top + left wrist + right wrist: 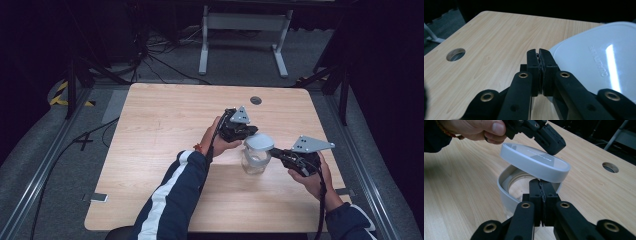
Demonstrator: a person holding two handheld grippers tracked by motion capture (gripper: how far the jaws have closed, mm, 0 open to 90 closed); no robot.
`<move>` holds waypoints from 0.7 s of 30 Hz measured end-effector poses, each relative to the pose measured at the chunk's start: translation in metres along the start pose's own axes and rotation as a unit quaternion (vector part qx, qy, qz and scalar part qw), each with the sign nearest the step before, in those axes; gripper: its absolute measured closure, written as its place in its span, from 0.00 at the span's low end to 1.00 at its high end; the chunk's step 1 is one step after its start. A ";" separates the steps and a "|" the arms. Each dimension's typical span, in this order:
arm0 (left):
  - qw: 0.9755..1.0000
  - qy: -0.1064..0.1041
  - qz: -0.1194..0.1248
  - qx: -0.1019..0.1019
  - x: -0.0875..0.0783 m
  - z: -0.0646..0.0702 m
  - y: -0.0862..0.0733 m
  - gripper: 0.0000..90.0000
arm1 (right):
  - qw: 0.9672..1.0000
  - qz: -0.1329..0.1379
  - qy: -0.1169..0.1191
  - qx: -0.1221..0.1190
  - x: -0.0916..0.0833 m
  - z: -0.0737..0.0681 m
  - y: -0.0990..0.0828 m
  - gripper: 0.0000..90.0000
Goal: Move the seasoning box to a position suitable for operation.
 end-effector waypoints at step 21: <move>0.997 0.069 -0.041 -0.007 -0.118 0.020 -0.060 0.89 | 0.999 0.034 -0.001 -0.002 0.004 0.026 0.016 0.99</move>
Point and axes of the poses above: each handheld gripper's, and its own axes: x roughly forward along the jaws, y roughly out of its top, z roughly to its right, the point moved 2 cm from there along x, roughly forward along the jaws, and after that the axes turned 6 degrees about z, right-handed, at the moved point
